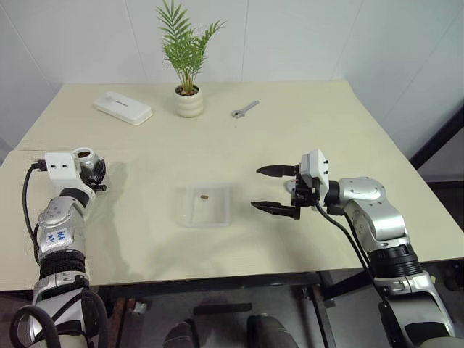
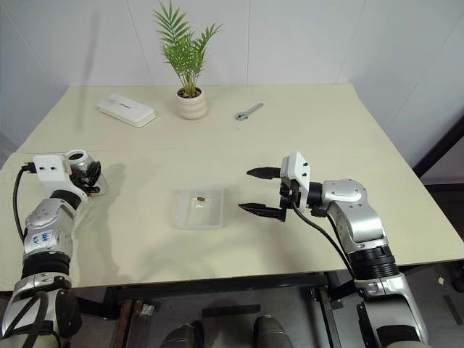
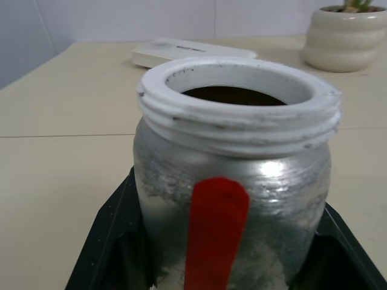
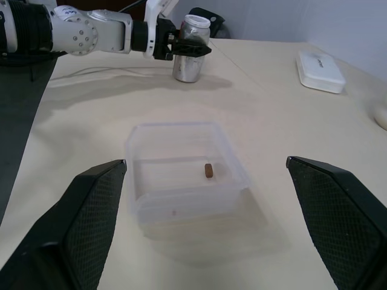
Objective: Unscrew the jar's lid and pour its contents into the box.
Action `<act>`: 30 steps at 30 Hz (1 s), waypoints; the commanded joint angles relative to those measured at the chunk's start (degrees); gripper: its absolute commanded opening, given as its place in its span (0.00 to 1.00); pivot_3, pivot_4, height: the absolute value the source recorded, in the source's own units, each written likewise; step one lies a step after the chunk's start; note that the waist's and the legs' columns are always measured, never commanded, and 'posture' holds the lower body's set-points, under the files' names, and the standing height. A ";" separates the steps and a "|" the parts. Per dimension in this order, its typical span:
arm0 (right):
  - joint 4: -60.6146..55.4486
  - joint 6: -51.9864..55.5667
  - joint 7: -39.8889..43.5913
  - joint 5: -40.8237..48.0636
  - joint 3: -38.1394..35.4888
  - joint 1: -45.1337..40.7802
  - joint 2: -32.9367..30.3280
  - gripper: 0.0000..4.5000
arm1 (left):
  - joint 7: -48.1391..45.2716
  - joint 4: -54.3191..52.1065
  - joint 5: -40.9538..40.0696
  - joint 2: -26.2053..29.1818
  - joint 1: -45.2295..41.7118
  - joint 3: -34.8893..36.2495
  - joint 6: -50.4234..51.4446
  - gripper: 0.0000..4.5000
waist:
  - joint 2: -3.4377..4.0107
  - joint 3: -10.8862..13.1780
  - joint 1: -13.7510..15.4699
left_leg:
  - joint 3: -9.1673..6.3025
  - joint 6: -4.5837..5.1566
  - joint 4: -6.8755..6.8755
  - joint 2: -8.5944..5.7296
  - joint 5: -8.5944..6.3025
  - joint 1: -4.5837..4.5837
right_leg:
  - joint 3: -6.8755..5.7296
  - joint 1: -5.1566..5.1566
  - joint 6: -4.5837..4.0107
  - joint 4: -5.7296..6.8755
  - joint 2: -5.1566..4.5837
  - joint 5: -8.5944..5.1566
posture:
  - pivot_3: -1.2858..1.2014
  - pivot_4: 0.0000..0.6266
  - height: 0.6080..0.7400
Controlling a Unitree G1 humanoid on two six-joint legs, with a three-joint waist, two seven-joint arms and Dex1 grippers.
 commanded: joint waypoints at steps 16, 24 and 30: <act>-7.48 3.05 -0.17 2.90 -2.21 2.75 -2.53 1.00 | -5.19 -34.14 -6.26 3.03 30.36 6.40 5.69 0.99 | -0.02 -0.01 -0.41 | 0.01 -0.15 -0.12 0.05 -0.16 0.01 | 0.01 -0.02 -0.32 -0.10 -0.04 -0.18 | 0.52 0.24 1.00; -9.29 4.05 1.68 4.89 -3.71 3.82 -5.08 1.00 | -18.81 -52.10 -7.36 8.62 45.40 5.72 3.64 0.99 | -0.06 -0.04 -1.11 | -0.02 -0.21 -0.26 -0.03 -0.25 0.01 | -0.01 0.05 -1.20 -0.52 -0.25 -0.42 | 0.52 0.24 1.00; -6.20 -1.29 3.28 2.71 -4.48 3.33 -6.85 1.00 | -34.10 -55.85 -12.40 14.75 42.94 2.32 2.01 0.99 | -0.03 -0.05 -2.24 | 0.03 -0.15 -1.08 -0.05 -0.21 0.11 | -0.02 0.49 -1.47 -2.12 -0.16 0.35 | 0.52 0.24 1.00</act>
